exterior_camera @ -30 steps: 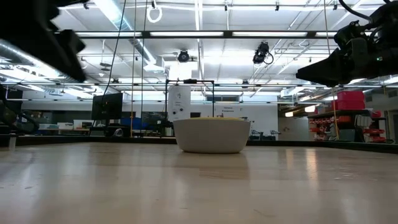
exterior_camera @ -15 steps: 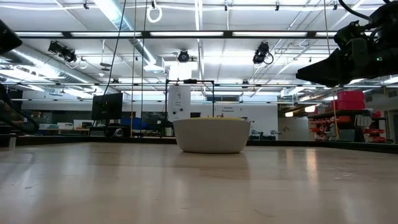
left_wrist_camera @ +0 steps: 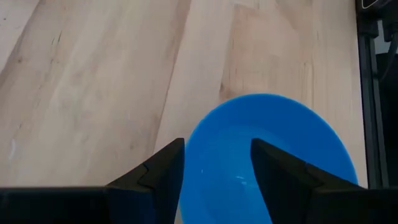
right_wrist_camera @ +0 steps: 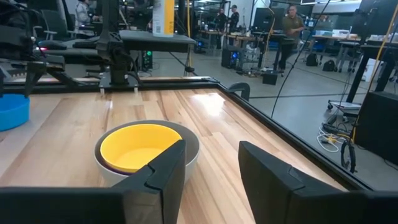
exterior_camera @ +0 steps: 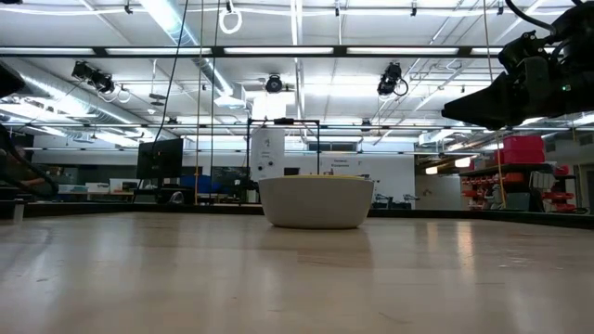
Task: Nest bowls inside each other
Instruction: Stack the blue bowl on the yellow bowl
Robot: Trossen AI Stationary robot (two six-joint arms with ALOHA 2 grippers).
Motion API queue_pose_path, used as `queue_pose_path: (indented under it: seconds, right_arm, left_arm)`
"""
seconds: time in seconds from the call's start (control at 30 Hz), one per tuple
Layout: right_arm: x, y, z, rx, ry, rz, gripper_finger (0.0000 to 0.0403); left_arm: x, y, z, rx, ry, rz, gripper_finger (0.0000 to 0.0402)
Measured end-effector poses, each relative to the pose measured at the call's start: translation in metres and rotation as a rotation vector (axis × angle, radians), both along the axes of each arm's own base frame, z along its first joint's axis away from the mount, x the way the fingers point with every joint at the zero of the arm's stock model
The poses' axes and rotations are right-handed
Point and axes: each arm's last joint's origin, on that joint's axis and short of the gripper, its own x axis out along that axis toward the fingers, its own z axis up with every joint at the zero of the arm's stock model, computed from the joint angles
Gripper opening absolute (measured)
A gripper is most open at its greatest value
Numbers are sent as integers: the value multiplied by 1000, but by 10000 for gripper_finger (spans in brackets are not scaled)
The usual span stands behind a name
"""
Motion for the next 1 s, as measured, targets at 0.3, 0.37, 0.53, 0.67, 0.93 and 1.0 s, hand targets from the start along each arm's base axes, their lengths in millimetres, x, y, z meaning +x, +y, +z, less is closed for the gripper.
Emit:
queue_pose_path:
  seconds: [0.3, 0.37, 0.53, 0.67, 0.93, 1.0]
  right_arm:
    - [0, 0, 0, 0, 0, 0, 160]
    - [0, 0, 0, 0, 0, 0, 158]
    - [0, 0, 0, 0, 0, 1, 154]
    - [0, 0, 0, 0, 0, 0, 155]
    - [0, 0, 0, 0, 0, 0, 163]
    - [0, 0, 0, 0, 0, 0, 163]
  left_arm:
    - [-5, 8, -13, 6, 4, 48, 192]
    - [-6, 10, -17, 5, 9, 58, 192]
    - [-7, 11, -19, 5, 10, 57, 192]
    - [-7, 11, -19, 6, 11, 57, 189]
    - [-7, 11, -19, 0, 16, 51, 123]
    - [-6, 10, -18, -2, 9, 39, 107]
